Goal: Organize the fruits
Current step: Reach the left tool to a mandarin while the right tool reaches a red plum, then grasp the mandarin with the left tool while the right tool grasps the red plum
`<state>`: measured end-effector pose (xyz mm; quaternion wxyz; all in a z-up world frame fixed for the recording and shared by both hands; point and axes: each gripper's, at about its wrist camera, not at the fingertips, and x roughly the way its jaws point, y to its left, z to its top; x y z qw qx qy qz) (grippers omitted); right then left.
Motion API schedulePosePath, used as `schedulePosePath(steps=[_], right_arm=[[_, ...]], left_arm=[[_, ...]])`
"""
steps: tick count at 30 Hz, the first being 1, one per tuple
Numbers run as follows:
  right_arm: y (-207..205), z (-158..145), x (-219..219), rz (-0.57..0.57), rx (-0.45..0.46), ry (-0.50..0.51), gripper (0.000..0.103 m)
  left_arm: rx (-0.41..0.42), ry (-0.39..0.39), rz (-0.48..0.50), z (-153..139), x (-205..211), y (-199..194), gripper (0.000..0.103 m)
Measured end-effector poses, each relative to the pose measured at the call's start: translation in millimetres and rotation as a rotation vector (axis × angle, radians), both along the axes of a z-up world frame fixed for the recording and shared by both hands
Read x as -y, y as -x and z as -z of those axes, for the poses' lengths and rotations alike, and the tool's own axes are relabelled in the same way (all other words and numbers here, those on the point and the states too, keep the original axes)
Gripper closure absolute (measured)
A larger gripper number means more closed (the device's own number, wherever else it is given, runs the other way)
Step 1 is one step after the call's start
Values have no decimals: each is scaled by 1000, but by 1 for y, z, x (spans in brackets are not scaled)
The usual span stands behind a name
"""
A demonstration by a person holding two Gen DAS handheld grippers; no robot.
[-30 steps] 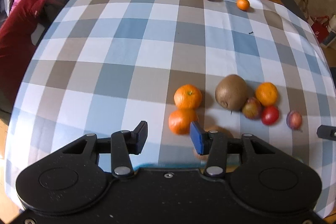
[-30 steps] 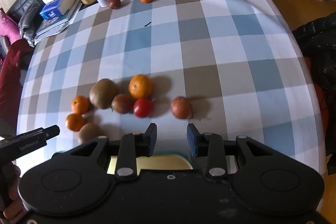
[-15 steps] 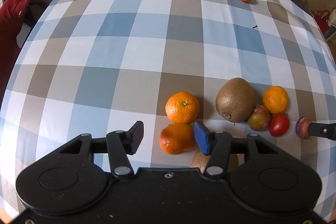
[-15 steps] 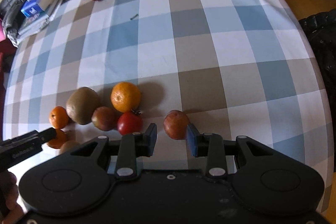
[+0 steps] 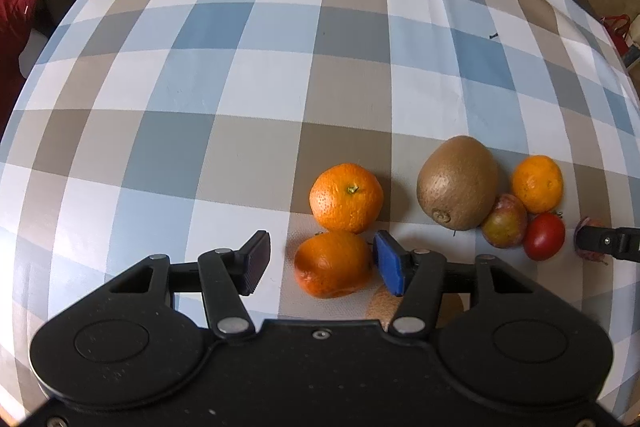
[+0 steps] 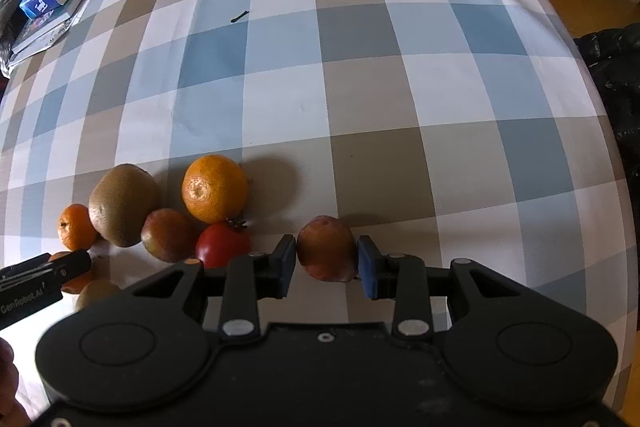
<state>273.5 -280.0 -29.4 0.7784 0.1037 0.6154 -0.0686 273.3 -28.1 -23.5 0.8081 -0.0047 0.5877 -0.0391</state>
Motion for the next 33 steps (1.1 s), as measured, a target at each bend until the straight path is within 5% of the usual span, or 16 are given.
schedulePosePath(steps=[18, 33], right_arm=[[2, 4, -3, -23, -6, 17, 69], [52, -61, 6, -7, 110, -48, 69]], left_arm=[[5, -1, 16, 1, 4, 2, 53], [146, -18, 28, -61, 4, 43, 53]])
